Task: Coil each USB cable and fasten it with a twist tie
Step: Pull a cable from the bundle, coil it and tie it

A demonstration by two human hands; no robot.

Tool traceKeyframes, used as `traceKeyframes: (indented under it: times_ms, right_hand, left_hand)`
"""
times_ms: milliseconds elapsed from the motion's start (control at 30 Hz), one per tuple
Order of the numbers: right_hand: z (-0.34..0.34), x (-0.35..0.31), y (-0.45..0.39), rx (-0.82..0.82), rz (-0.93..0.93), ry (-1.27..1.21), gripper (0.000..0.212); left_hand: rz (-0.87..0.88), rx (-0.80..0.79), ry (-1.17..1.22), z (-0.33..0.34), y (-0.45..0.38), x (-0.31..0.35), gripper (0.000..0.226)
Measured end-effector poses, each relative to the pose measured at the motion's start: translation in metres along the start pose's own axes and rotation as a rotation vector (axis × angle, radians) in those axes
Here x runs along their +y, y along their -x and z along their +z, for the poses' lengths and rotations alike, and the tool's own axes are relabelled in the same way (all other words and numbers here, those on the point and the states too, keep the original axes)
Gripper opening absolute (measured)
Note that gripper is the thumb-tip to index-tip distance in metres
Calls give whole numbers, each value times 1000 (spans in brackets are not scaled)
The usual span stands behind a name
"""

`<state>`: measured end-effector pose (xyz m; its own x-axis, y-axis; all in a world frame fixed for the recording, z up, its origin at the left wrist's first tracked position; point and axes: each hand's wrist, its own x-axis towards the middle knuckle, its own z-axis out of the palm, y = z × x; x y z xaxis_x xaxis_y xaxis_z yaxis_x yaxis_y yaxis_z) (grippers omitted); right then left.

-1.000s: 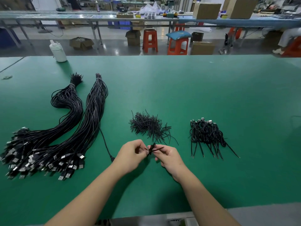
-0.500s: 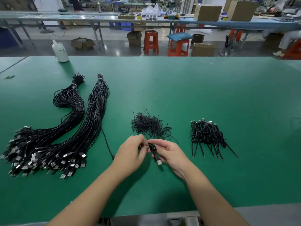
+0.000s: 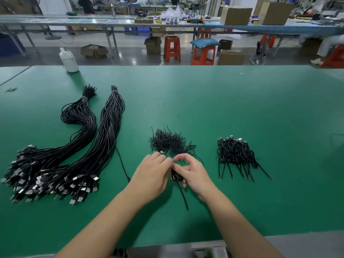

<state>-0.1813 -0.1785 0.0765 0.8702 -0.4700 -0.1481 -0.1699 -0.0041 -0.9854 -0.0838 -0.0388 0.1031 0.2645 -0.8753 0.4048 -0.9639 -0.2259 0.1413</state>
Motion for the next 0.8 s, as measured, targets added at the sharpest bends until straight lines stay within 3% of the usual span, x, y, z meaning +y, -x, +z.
traceKeyframes:
  times_ms: [100,267,400,533,667,800]
  right_hand:
    - [1,1,3,-4,-30,-18,5]
    - [2,-1,6,-95,29,-220,22]
    - [4,0,7,-92,34,-174,26]
    - [2,0,5,1,4,-11,12]
    - [2,0,3,-16,45,-88,18]
    - [4,0,2,5,45,-147,19]
  left_hand:
    - [-100,-22,108,2,2,-1,3]
    - [-442,1,417,5,2,-6,19]
    - [-568,-22,537,5,2,-10,22]
    - [-379,-42,442,1,3,-7,18]
    - [-62,-19,216,-3,3,-4,10]
    - [49,12,57,0,5,1,10]
